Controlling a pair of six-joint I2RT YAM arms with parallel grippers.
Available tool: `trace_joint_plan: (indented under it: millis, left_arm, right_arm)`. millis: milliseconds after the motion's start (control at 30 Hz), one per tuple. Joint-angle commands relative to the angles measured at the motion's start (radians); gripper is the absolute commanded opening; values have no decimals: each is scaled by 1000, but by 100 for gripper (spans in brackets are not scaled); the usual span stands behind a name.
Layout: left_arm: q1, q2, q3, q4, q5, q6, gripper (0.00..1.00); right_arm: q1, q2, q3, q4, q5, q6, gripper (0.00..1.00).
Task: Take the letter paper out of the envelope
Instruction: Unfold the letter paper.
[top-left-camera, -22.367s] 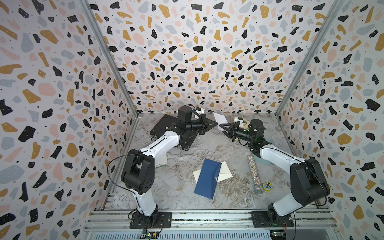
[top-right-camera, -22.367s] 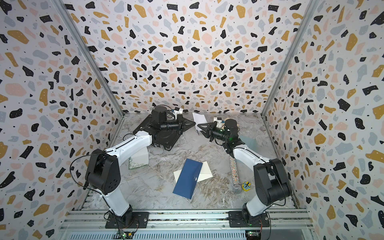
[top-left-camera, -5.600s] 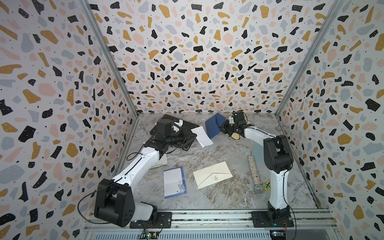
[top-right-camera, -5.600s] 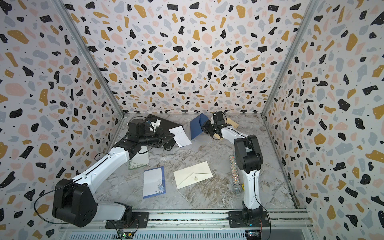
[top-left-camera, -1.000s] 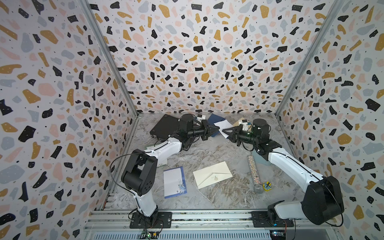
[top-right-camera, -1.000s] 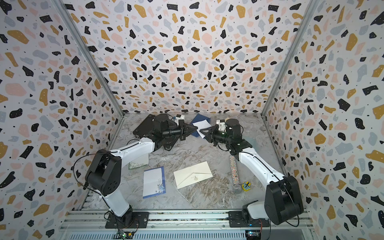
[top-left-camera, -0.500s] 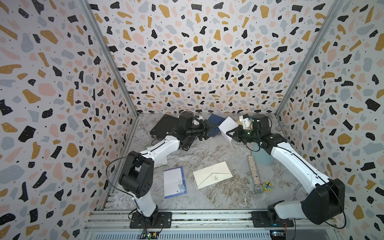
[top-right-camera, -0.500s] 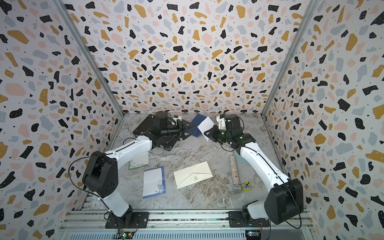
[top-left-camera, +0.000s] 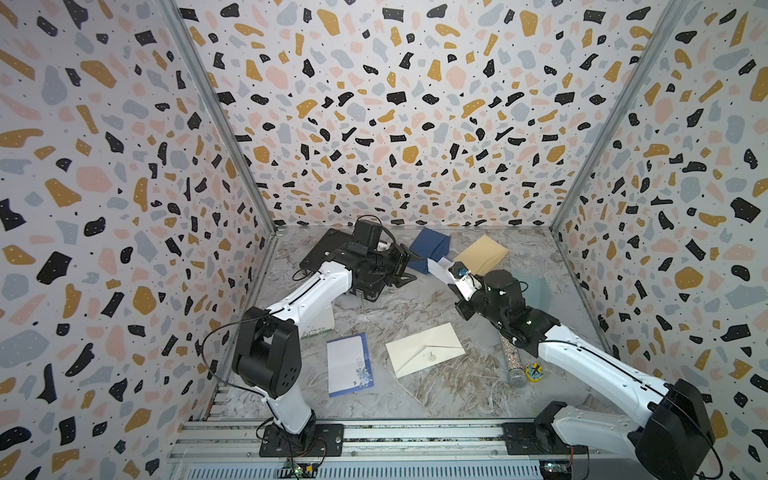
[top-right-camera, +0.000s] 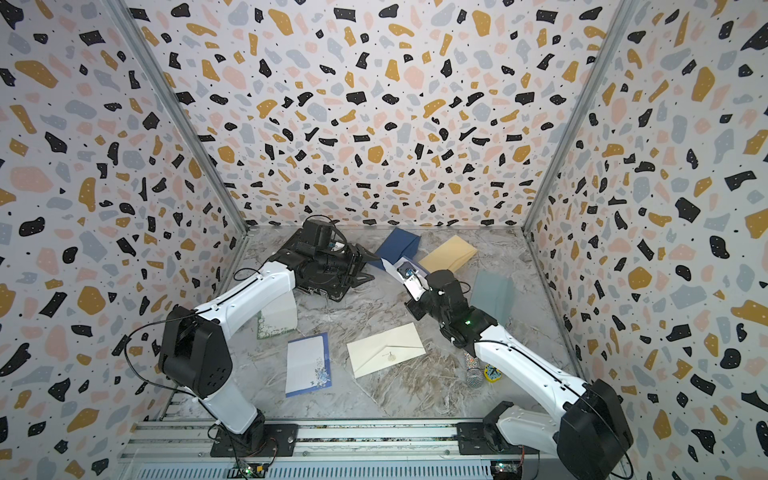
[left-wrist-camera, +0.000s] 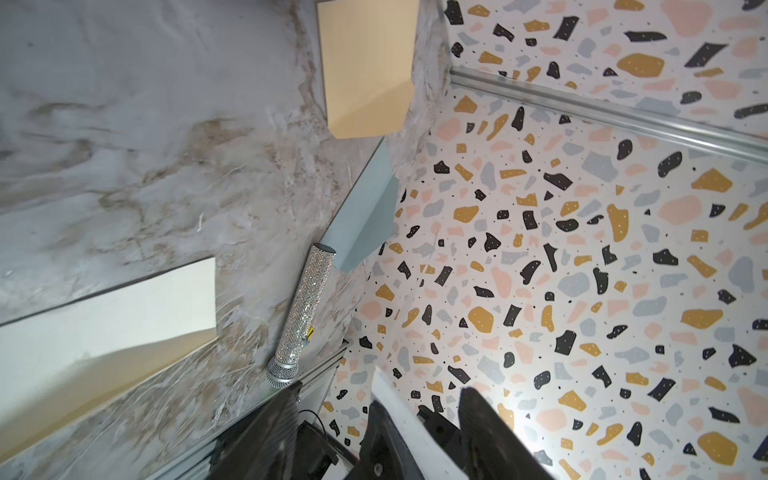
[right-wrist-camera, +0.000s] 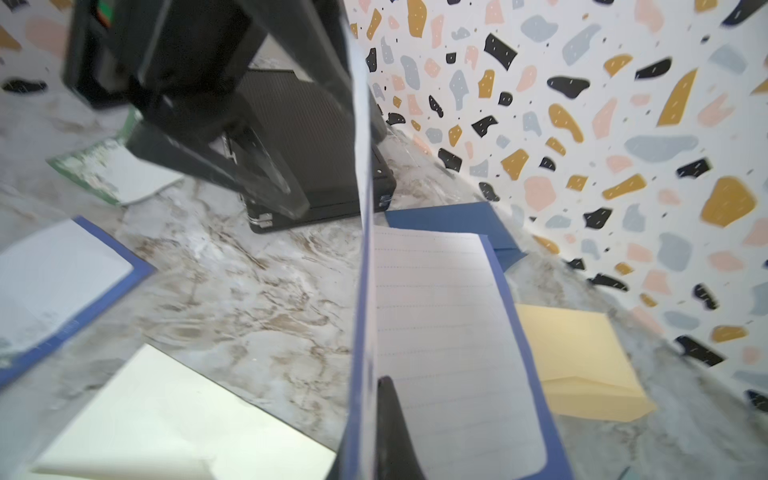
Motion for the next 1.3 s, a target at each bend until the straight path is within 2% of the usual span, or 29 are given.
trace_joint_plan:
  millis: [0, 167, 300, 667, 867, 1000, 1267]
  left_arm:
    - [14, -66, -37, 32, 2, -51, 64]
    - [15, -69, -49, 47, 52, -51, 69]
    - [15, -61, -54, 43, 77, -44, 80]
    - [12, -63, -88, 91, 92, -68, 77]
    - [0, -51, -121, 110, 107, -86, 60]
    - [0, -37, -138, 187, 111, -103, 48]
    - [-1, -35, -170, 286, 111, -154, 2]
  right_arm:
    - [-2, -27, 11, 155, 38, -241, 0]
    - [9, -23, 3, 123, -12, -333, 0]
    - [18, -17, -3, 121, -43, -356, 0]
    - [54, 10, 7, 64, -88, -455, 0]
    - [71, 24, 28, 76, -88, -454, 0]
    - [89, 28, 36, 78, -84, -460, 0]
    - [98, 34, 31, 95, -70, -447, 0]
